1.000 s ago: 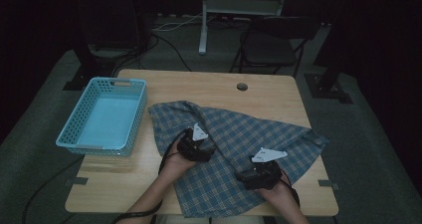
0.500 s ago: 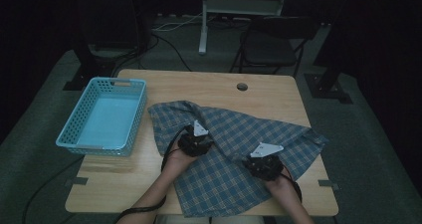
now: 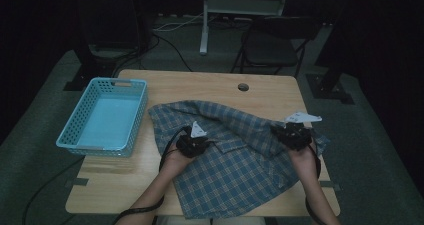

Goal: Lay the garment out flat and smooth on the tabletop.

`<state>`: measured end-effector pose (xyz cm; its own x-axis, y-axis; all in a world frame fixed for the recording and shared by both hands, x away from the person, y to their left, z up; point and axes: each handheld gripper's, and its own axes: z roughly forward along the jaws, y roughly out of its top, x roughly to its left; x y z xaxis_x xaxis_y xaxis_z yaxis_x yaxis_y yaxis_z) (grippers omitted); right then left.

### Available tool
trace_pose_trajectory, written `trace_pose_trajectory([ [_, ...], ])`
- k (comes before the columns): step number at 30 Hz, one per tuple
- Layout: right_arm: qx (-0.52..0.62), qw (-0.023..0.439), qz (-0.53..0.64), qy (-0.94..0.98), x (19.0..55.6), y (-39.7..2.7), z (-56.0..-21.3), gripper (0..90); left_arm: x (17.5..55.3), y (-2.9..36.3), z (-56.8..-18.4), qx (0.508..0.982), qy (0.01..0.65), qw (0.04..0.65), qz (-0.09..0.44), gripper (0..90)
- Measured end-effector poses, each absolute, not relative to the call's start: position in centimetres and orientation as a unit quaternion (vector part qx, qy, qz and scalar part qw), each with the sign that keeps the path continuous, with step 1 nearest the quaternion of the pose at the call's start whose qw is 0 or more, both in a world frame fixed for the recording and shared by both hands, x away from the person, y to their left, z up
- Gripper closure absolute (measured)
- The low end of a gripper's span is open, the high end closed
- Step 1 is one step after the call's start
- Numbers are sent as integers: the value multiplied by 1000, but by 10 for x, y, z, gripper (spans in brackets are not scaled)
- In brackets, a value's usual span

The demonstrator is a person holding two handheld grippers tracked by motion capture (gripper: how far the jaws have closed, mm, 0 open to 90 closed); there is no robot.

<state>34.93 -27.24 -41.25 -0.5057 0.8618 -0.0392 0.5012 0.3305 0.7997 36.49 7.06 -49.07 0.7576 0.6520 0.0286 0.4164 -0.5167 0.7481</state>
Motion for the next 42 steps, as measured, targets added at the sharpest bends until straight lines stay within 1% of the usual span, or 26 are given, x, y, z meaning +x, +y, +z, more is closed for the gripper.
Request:
trace_pose_trajectory([
  [9,473,245,356,767,380,-292,-406,837,352,80,-490,865,294,386,124,791],
  [16,483,257,344,763,389,-300,-393,838,336,83,-488,882,261,375,116,789],
  [25,502,268,318,758,399,-320,-386,837,317,95,-486,890,247,370,104,787],
  [32,521,255,308,754,411,-333,-392,836,305,104,-486,892,239,375,85,774],
  [42,537,241,279,759,436,-338,-403,835,298,110,-486,897,225,374,78,772],
])
